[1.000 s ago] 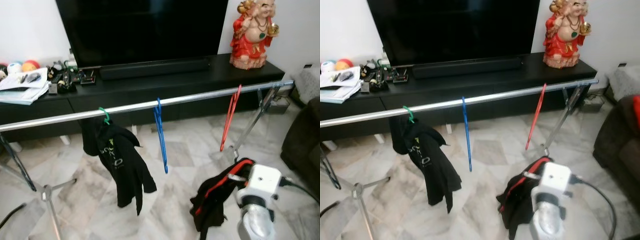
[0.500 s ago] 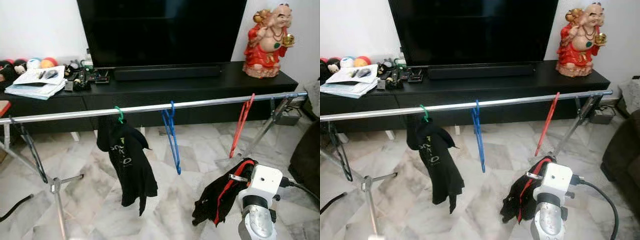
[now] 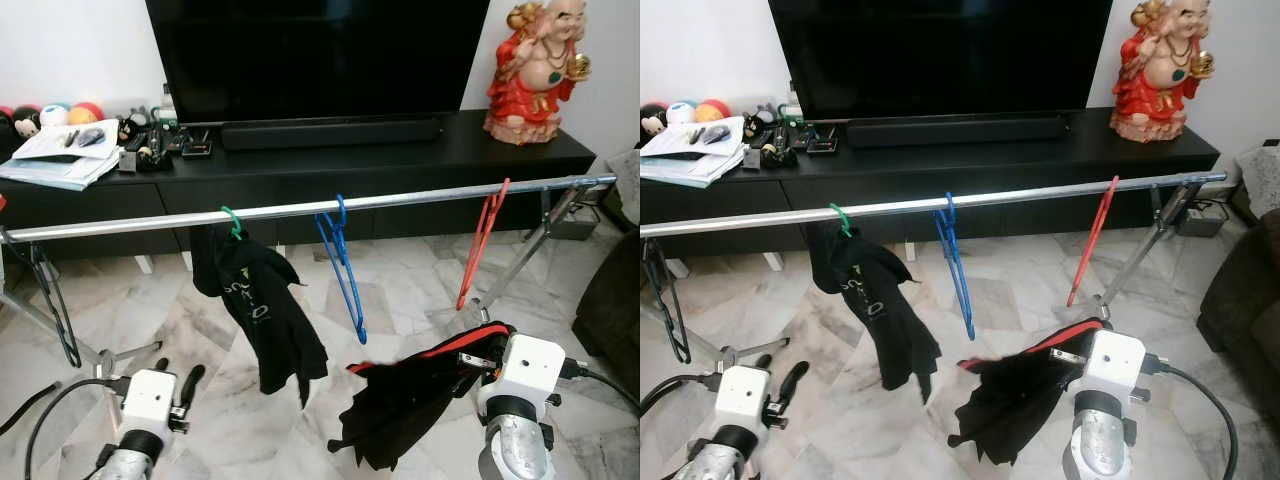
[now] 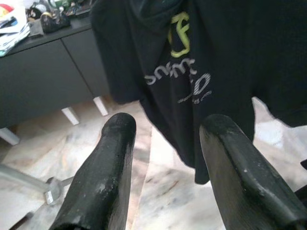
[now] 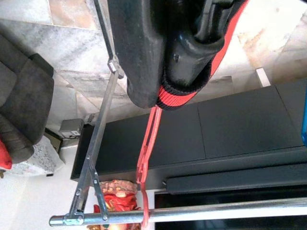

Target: Hang hanger

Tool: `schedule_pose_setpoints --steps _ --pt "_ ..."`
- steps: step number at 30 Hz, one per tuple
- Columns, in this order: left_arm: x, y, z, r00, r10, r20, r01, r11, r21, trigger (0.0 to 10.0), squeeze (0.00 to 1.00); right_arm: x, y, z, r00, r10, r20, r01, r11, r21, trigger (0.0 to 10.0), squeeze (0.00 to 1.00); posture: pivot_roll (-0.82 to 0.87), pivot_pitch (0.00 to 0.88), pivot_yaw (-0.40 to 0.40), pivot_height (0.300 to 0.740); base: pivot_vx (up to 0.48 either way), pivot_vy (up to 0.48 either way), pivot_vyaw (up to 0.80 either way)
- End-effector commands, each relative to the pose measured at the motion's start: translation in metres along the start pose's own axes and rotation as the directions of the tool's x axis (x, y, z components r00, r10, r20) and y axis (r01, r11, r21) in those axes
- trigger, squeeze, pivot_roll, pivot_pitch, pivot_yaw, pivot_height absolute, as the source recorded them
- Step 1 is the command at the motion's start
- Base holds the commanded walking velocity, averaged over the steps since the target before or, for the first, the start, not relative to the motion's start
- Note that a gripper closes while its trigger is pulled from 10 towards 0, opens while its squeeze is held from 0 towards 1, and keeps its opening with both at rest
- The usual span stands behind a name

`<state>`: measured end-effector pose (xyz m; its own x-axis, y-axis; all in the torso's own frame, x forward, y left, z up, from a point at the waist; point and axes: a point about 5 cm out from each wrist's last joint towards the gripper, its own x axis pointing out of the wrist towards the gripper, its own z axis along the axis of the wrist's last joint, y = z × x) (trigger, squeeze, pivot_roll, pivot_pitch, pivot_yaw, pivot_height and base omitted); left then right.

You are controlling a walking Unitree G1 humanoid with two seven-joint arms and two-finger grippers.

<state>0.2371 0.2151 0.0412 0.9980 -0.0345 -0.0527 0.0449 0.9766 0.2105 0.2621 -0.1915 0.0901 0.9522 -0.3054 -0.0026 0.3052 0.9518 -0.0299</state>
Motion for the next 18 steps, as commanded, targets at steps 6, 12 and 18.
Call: schedule_pose_setpoints --steps 6,12,18 --pt "0.005 -0.004 0.013 1.000 -0.006 0.004 0.006 1.000 -0.011 10.0 0.00 0.001 0.000 0.006 1.000 -0.004 0.027 0.004 1.000 0.010 10.0 0.00 0.10 0.080 0.020 0.740 0.000 -0.453 0.00" --pt "0.005 -0.003 0.019 1.000 -0.015 -0.007 0.015 1.000 -0.009 10.0 0.00 0.000 -0.001 0.006 1.000 -0.010 0.025 0.010 1.000 0.011 10.0 0.00 0.10 0.080 0.022 0.740 0.000 -0.420 0.00" --pt "0.004 0.000 0.019 1.000 -0.012 -0.028 0.012 1.000 -0.004 10.0 0.00 0.001 0.000 0.006 1.000 -0.002 0.025 0.001 1.000 0.014 10.0 0.00 0.10 0.078 0.018 0.740 0.000 -0.324 0.00"
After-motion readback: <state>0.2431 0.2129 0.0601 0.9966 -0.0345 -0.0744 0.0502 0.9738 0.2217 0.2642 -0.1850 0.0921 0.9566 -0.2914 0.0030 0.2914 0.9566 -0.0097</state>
